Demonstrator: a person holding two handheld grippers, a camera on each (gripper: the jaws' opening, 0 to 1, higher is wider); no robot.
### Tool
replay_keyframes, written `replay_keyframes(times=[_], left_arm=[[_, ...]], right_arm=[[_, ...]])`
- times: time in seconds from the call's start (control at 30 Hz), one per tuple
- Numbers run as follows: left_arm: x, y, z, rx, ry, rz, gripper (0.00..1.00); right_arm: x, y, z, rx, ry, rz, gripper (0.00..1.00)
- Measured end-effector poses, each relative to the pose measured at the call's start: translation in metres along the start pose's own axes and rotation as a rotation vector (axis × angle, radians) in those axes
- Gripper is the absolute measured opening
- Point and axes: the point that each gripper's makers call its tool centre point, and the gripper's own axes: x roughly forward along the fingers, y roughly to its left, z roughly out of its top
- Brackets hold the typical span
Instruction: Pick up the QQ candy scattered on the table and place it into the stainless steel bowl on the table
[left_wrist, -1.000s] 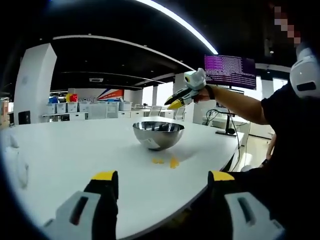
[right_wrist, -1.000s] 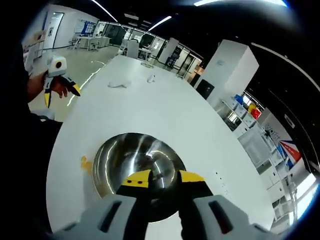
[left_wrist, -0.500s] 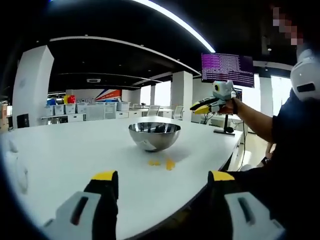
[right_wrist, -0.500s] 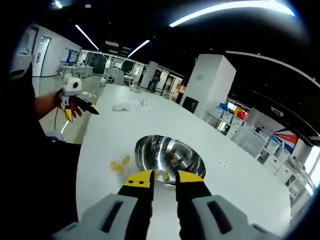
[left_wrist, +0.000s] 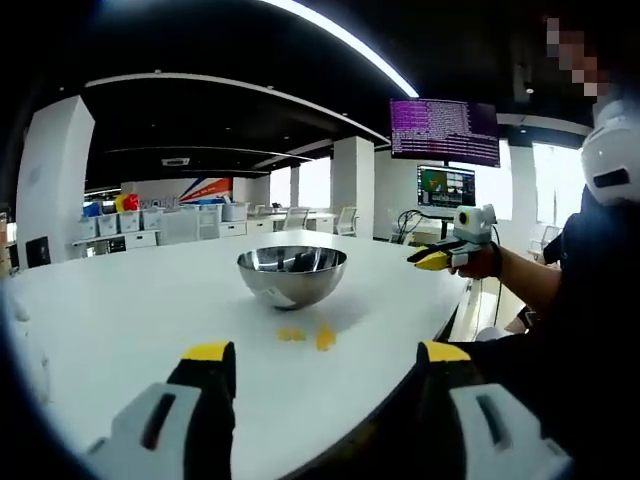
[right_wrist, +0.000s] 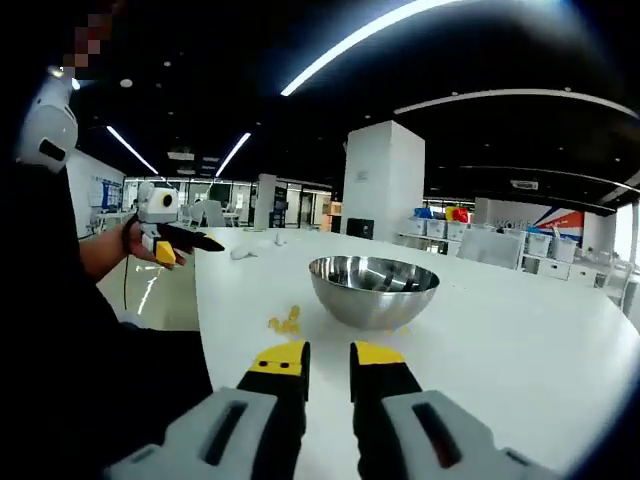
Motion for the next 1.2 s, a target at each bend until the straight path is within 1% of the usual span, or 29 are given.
replay_keyframes(times=[0.07, 0.23, 0.43, 0.5, 0.73, 0.83, 1.0, 1.2], left_arm=[[0.001, -0.001, 0.001, 0.002, 0.001, -0.004, 0.73], [0.002, 0.0, 0.0, -0.001, 0.004, 0.001, 0.73], [0.001, 0.0, -0.002, -0.005, 0.005, 0.003, 0.73], [0.0, 0.002, -0.003, -0.008, 0.004, 0.006, 0.73], [-0.007, 0.006, -0.007, -0.014, 0.003, 0.014, 0.73], [-0.013, 0.009, -0.008, -0.018, -0.002, 0.022, 0.73], [-0.025, 0.016, -0.009, -0.022, -0.008, 0.044, 0.73], [-0.038, 0.025, -0.012, -0.031, -0.012, 0.074, 0.73]], right_arm=[[0.001, 0.001, -0.004, -0.001, 0.011, 0.002, 0.16], [0.005, 0.003, -0.004, 0.0, 0.013, 0.017, 0.16], [0.02, 0.01, -0.01, -0.009, 0.027, 0.031, 0.16], [0.027, 0.013, -0.016, -0.03, 0.056, 0.029, 0.16], [0.061, 0.027, -0.022, -0.046, 0.085, 0.051, 0.17], [0.079, 0.037, -0.023, -0.07, 0.103, 0.08, 0.17], [0.112, 0.049, -0.028, -0.096, 0.131, 0.111, 0.17], [0.138, 0.058, -0.035, -0.114, 0.158, 0.137, 0.17]])
